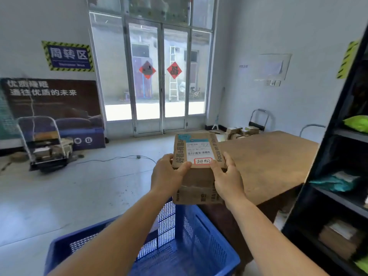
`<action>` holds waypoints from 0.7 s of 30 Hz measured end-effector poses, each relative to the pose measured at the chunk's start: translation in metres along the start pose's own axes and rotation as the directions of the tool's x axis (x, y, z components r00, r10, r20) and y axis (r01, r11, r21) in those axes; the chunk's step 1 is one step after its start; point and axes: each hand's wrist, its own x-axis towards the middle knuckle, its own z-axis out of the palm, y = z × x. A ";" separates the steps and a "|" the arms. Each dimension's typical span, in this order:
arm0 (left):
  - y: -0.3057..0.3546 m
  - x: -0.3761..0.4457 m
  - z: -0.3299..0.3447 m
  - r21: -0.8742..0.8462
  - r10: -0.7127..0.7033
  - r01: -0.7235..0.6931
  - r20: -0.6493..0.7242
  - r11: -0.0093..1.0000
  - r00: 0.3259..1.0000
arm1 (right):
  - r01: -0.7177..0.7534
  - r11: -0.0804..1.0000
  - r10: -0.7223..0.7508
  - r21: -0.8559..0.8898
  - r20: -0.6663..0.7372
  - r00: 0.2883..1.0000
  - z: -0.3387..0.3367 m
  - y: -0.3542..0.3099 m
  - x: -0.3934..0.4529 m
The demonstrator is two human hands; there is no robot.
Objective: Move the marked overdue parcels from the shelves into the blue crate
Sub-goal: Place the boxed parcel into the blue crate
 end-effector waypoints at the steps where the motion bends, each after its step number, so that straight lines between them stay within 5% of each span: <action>1: -0.010 -0.002 -0.013 0.009 -0.021 0.021 -0.012 1.000 1.000 | -0.004 1.000 0.004 0.006 0.027 1.000 0.016 -0.001 -0.004; 10: -0.114 -0.011 -0.078 0.083 -0.252 0.261 -0.103 0.962 0.962 | -0.099 0.995 0.100 -0.016 0.283 0.954 0.138 0.032 -0.023; 21: -0.240 0.004 -0.088 0.109 -0.553 0.570 -0.148 0.815 0.820 | -0.258 0.957 0.287 -0.132 0.560 0.778 0.251 0.121 -0.003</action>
